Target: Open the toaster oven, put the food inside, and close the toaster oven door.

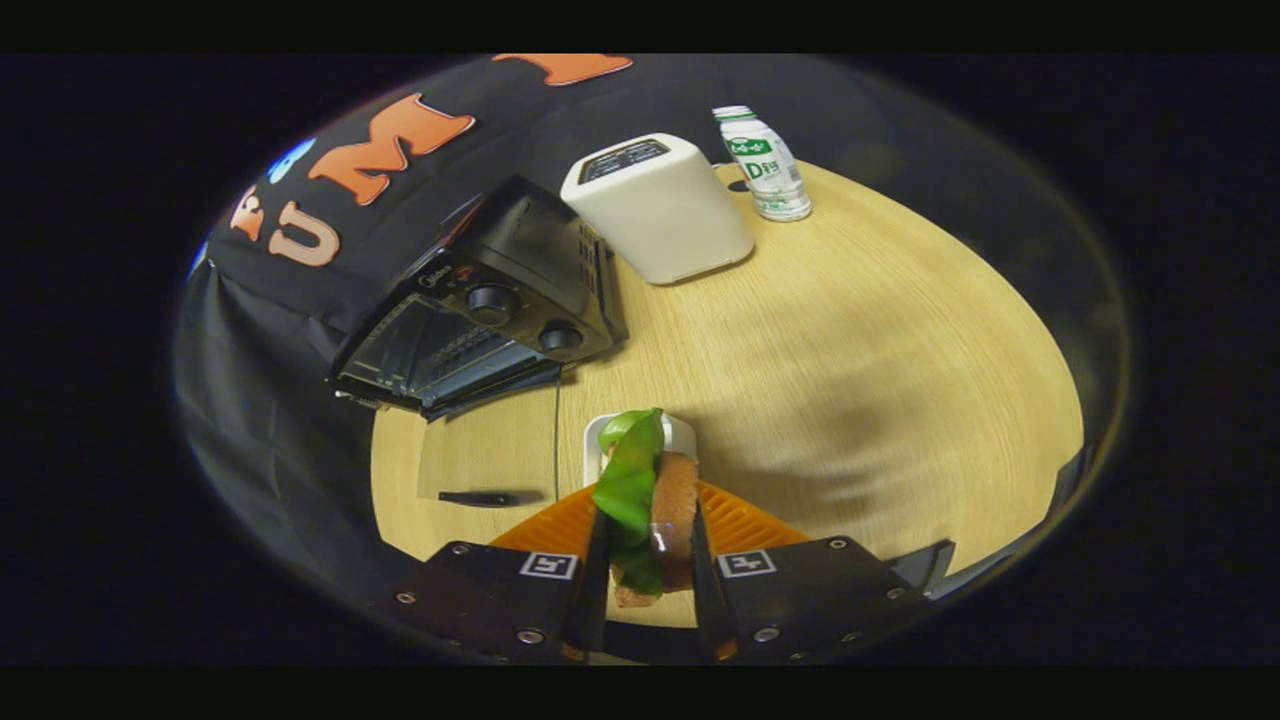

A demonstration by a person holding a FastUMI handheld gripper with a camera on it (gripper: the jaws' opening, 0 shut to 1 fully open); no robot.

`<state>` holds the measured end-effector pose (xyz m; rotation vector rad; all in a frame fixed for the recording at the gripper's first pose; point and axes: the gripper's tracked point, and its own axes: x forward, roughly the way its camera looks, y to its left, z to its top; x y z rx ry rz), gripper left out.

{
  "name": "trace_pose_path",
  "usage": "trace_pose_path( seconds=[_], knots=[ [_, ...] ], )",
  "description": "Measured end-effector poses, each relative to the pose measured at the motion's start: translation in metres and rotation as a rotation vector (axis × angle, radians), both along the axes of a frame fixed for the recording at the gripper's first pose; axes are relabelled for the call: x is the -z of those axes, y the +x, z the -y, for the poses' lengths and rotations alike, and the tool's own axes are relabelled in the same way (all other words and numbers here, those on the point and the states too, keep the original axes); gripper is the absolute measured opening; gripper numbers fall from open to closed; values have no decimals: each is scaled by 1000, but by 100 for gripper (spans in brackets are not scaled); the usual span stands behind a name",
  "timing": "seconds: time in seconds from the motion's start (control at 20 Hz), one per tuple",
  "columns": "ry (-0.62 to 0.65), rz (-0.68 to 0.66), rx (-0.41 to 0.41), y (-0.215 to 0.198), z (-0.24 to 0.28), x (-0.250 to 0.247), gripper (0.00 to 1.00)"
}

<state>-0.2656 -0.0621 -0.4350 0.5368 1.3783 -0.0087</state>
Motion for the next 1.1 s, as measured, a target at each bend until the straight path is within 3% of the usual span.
trace_pose_path(
  seconds=[0.45, 0.75, 0.95, 1.1],
  knots=[
    [24, 140, 83, 44, -16, -51, 36],
    [186, 228, 145, 77, -78, -82, 36],
    [242, 258, 159, 97, -121, -77, 36],
    [320, 260, 220, 116, -150, -66, 36]
  ],
)
